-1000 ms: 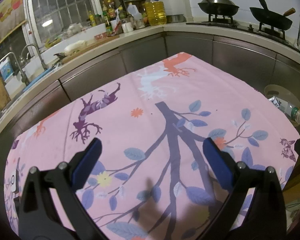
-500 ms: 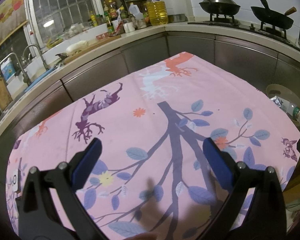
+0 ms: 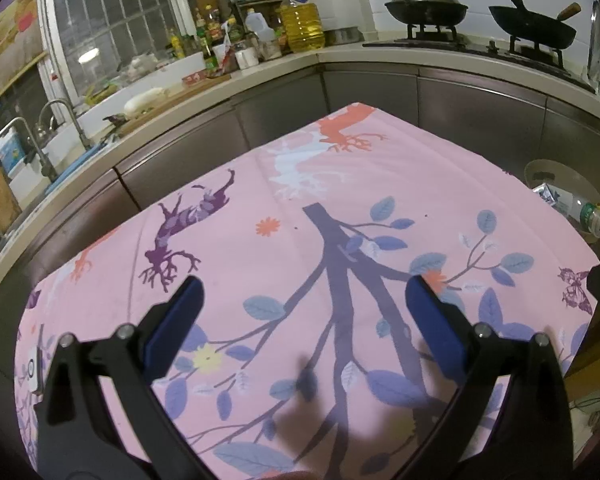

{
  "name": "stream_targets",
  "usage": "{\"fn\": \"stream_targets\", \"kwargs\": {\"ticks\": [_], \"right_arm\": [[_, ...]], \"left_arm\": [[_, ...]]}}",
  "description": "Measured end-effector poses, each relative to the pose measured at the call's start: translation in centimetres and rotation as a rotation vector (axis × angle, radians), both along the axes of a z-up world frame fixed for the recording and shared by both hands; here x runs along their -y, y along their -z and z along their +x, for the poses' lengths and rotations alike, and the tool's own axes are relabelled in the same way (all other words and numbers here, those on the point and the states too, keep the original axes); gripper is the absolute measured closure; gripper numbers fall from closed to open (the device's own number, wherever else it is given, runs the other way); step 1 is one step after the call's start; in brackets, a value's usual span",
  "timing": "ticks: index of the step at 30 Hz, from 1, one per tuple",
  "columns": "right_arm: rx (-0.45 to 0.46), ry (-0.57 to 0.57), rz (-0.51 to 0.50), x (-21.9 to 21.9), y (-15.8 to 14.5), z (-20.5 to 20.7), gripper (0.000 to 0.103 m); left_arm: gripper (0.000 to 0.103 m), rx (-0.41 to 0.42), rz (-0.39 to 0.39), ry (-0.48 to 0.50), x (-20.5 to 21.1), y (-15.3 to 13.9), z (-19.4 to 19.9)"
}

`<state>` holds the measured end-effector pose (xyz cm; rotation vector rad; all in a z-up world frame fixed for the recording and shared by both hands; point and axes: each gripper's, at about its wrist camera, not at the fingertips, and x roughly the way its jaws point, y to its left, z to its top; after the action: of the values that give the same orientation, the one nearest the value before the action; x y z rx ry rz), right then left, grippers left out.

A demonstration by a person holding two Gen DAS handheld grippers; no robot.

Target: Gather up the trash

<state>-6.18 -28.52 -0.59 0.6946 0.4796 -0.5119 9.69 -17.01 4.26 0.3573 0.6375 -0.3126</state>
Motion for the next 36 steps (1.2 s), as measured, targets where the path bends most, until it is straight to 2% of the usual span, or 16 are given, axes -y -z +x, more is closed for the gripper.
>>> {"fn": "stream_targets", "kwargs": {"ticks": [36], "right_arm": [[-0.006,0.0,0.011,0.02,0.32,-0.18,0.014]], "left_arm": [[0.006,-0.029,0.011,0.019,0.52,0.51,-0.05]]}}
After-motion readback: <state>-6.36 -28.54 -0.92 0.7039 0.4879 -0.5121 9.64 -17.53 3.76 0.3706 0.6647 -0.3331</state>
